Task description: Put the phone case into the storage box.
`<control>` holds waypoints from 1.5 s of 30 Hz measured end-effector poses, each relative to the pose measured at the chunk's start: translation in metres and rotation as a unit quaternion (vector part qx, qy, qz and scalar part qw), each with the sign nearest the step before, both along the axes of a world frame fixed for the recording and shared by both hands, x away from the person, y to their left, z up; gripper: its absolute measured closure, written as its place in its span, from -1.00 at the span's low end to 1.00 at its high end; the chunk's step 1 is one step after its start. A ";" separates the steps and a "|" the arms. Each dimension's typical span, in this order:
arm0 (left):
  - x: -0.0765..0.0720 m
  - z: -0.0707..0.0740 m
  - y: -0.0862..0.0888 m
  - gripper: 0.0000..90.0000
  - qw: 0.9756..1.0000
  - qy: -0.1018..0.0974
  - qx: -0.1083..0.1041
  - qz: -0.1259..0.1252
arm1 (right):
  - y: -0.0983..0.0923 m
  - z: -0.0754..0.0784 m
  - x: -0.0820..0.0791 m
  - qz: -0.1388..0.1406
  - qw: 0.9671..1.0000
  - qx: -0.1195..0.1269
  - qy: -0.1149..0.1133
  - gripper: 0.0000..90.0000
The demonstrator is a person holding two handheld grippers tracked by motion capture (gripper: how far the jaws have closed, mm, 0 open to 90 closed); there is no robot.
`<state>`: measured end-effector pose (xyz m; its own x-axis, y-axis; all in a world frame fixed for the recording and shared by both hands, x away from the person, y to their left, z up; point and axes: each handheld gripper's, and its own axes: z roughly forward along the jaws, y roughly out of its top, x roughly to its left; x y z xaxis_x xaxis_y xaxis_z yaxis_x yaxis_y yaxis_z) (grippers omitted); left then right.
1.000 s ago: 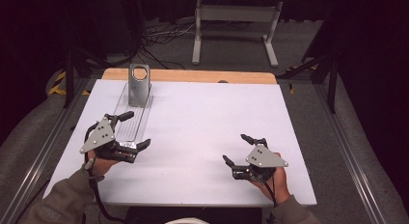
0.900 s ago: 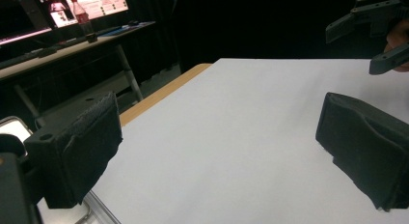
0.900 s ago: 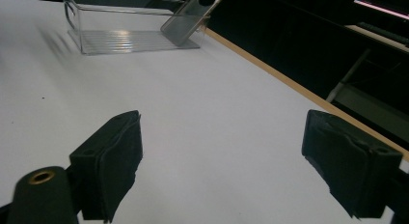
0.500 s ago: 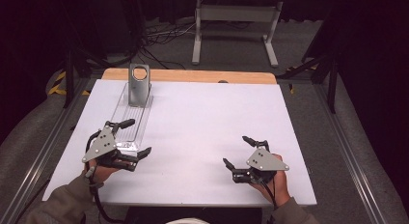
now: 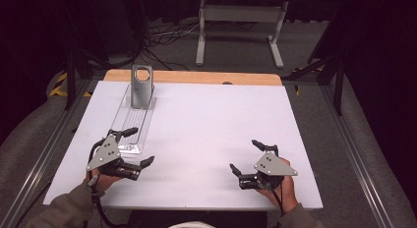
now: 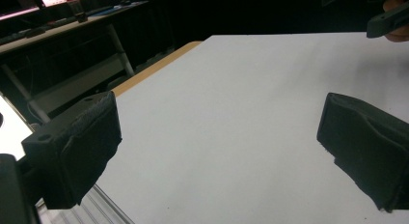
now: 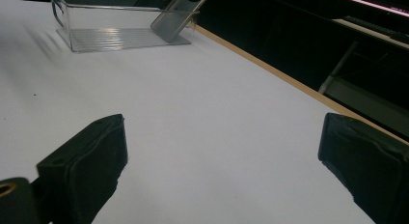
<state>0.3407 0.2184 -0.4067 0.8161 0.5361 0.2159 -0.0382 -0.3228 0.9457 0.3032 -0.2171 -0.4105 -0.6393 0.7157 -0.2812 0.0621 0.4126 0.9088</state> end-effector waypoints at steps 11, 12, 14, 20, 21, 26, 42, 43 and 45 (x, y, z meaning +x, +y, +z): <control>-0.006 -0.014 0.003 -0.95 1.000 0.012 0.008 0.002 | -0.002 -0.006 -0.002 0.001 1.000 -0.006 0.012 -0.90; -0.007 -0.016 0.003 -0.95 1.000 0.015 0.009 0.001 | -0.002 -0.007 -0.002 0.003 1.000 -0.007 0.013 -0.89; -0.009 -0.018 0.004 -0.95 1.000 0.015 0.014 0.004 | -0.002 -0.008 -0.003 0.004 1.000 -0.008 0.014 -0.89; -0.015 -0.025 0.008 -0.95 1.000 0.025 0.013 0.013 | -0.003 -0.008 -0.005 0.007 1.000 -0.009 0.013 -0.89; -0.015 -0.025 0.009 -0.95 0.999 0.029 0.012 0.013 | -0.004 -0.008 -0.005 0.007 1.000 -0.007 0.013 -0.89; -0.015 -0.026 0.012 -0.95 0.999 0.034 -0.004 0.020 | -0.003 -0.007 -0.006 0.009 1.000 -0.007 0.009 -0.88; -0.012 -0.025 0.019 -0.95 0.999 0.038 -0.022 0.017 | 0.000 -0.009 -0.006 0.005 1.000 -0.012 0.006 -0.86; -0.011 -0.026 0.020 -0.95 0.999 0.038 -0.019 0.017 | 0.000 -0.009 -0.006 0.006 1.000 -0.011 0.007 -0.85; -0.009 -0.027 0.022 -0.96 0.998 0.044 -0.028 0.025 | -0.001 -0.009 -0.006 0.003 1.000 -0.009 0.005 -0.85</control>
